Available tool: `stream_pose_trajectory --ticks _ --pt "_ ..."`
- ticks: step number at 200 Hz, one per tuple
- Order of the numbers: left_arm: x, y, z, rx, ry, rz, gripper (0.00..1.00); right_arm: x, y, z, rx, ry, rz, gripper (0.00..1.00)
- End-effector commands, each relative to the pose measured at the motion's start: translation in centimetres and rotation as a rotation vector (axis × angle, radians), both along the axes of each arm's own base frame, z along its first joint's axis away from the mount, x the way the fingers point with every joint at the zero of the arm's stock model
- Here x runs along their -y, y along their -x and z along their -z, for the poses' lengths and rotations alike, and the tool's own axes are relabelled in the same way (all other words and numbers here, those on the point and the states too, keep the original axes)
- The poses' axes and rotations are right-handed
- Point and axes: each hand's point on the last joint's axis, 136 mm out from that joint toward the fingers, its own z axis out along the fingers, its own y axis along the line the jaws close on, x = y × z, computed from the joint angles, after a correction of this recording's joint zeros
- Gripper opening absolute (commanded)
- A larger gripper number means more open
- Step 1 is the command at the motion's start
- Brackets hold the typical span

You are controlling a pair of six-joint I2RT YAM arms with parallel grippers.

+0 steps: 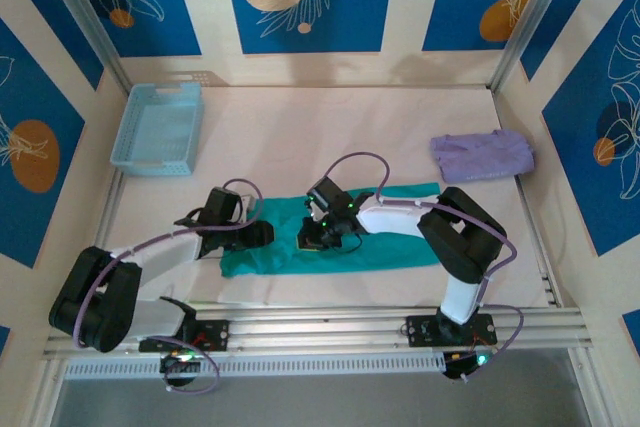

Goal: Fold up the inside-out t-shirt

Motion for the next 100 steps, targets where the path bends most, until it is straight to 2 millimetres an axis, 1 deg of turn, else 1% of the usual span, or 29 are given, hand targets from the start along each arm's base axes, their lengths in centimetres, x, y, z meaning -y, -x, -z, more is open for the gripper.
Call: stream_pose_trajectory --ticks 1,31,51,74,100 --pt "-0.7 0.6 1.2 -0.025 -0.037 -0.005 0.58 0.0 0.2 -2.0 0.014 -0.023 -0.012 0.04" --pt "-1.4 0.5 1.5 -0.025 -0.077 -0.023 0.59 0.3 1.6 -3.2 -0.032 -0.041 -0.042 0.02" --pt "-1.9 0.5 1.7 -0.027 -0.105 -0.036 0.59 0.7 2.6 -3.5 -0.073 -0.038 -0.056 0.02" --pt "-2.3 0.6 1.9 -0.027 -0.127 -0.044 0.59 1.7 3.3 -2.9 -0.112 0.01 -0.049 0.03" --pt "-2.3 0.5 1.8 -0.022 -0.127 -0.044 0.59 3.2 2.9 -1.6 -0.139 0.081 -0.006 0.06"
